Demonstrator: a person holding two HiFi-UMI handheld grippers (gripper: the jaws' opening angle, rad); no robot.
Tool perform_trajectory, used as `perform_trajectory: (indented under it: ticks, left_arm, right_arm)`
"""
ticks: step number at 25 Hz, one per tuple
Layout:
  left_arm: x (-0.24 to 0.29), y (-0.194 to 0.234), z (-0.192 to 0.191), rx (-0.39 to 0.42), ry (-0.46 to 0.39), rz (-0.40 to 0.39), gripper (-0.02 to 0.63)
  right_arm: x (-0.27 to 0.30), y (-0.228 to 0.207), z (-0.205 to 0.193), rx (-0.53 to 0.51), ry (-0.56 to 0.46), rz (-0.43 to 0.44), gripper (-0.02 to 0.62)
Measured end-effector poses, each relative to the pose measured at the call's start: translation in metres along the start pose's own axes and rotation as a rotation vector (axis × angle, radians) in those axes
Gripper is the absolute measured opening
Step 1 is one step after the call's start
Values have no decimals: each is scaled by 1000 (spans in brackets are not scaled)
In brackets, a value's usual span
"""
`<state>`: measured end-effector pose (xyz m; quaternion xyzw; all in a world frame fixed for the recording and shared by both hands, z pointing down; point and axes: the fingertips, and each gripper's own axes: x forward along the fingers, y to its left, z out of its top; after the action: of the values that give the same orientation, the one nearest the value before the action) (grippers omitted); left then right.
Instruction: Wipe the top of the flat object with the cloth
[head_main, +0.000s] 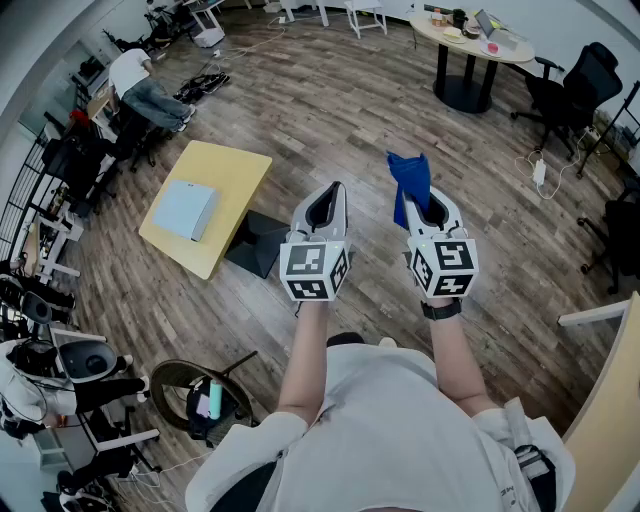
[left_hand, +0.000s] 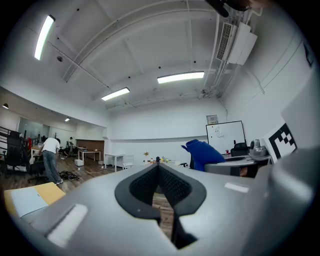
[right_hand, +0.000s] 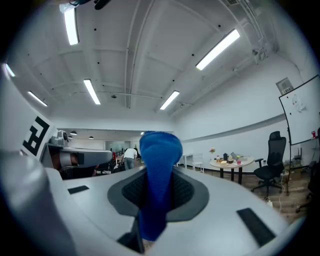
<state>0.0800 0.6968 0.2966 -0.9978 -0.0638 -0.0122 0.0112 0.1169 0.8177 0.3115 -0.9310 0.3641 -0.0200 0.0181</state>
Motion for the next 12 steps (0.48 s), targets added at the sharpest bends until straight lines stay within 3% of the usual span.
perform_trajectory:
  ticks: [6,12]
  left_arm:
    - [8,-1,-2,-3,7,-2,11]
    - [19,32,-21,-20,27,26,11]
  right_arm:
    - [6,-8,-3,43,3,-9,81]
    - [39,3,-20,56,30,17,81]
